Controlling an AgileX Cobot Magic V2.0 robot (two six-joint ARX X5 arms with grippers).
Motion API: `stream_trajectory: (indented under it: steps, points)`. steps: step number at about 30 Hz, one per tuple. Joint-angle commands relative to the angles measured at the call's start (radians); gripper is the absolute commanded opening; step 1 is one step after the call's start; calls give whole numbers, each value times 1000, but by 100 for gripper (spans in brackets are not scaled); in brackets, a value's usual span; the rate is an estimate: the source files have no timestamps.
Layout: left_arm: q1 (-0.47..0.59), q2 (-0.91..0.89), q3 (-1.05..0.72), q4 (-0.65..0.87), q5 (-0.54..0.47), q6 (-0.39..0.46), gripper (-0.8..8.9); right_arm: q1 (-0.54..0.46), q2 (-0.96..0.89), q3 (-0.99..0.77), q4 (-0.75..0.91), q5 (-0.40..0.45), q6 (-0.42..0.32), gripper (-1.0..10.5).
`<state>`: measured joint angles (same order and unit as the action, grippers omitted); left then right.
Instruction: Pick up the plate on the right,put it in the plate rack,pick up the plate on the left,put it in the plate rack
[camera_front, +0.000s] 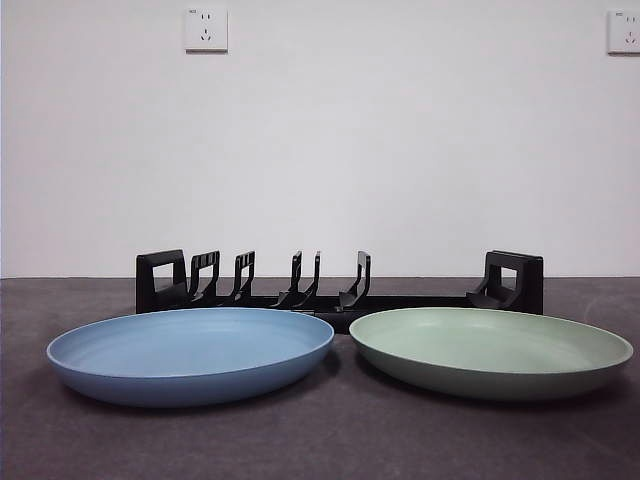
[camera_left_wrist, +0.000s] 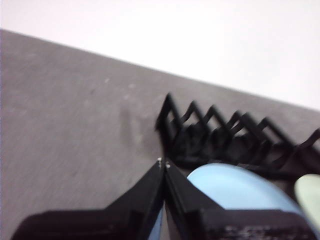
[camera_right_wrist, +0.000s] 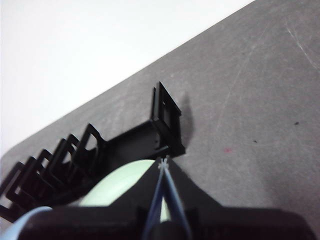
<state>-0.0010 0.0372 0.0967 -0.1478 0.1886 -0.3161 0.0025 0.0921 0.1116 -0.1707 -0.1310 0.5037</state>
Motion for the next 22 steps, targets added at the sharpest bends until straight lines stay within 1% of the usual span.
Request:
stream_trajectory:
  steps: [1, 4, 9, 13, 17, 19, 22]
  points:
    - [2, 46, 60, 13, 4, -22, -6, 0, 72, 57, 5, -2, 29, -11]
    - [2, 133, 126, 13, -1, -12, -6, 0, 170, 124, 5, -8, 8, -11]
    - [2, 318, 233, 12, 11, 82, -6, 0, 354, 240, 2, -80, -87, -11]
    - [2, 469, 328, 11, 62, 130, -6, 0, 506, 342, -47, -147, -123, -11]
    - [2, 615, 430, -11, 160, 138, -4, 0, 653, 443, -142, -195, -181, -3]
    - [1, 690, 478, -18, 240, 145, -4, -1, 726, 493, -195, -214, -223, 0]
    - [0, 783, 534, -27, 347, 169, -3, -1, 818, 555, -261, -220, -270, 1]
